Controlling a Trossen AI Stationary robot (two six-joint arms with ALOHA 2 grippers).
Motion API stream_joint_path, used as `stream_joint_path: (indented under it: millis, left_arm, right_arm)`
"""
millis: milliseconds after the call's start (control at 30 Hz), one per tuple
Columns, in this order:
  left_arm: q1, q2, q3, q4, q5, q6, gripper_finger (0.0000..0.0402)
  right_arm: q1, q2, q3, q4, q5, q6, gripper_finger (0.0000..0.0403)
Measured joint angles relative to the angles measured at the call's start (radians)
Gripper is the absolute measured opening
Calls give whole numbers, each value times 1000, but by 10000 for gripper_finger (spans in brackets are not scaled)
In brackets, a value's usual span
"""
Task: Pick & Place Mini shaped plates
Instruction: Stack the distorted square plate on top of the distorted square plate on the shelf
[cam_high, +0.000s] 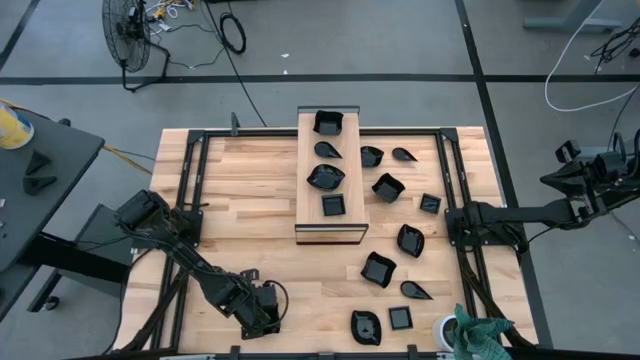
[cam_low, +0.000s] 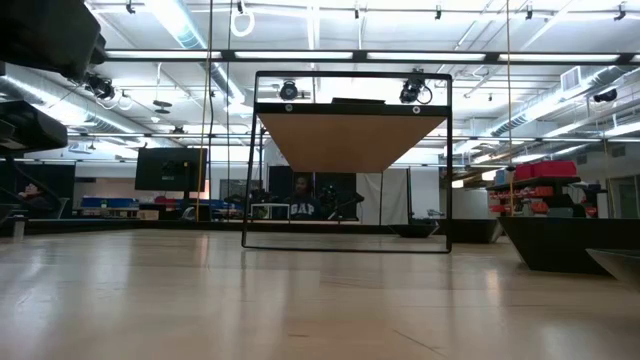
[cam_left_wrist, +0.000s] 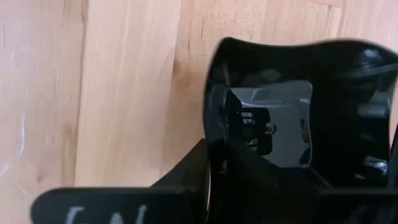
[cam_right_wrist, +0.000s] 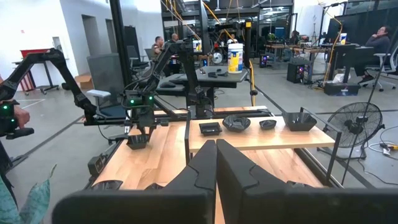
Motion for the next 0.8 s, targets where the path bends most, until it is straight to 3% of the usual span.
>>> stream_joint_path:
  millis: [300,600,800]
  left_arm:
    - [0,0,1,4,13,0,7]
    - [35,-9,1,8,108,0,4]
    - [84,-91,-1,-24,124,-34,3]
  right_arm:
    - [0,0,0,0,0,0,10]
    - [0,0,0,0,0,0,10]
    - [0,0,0,0,0,0,10]
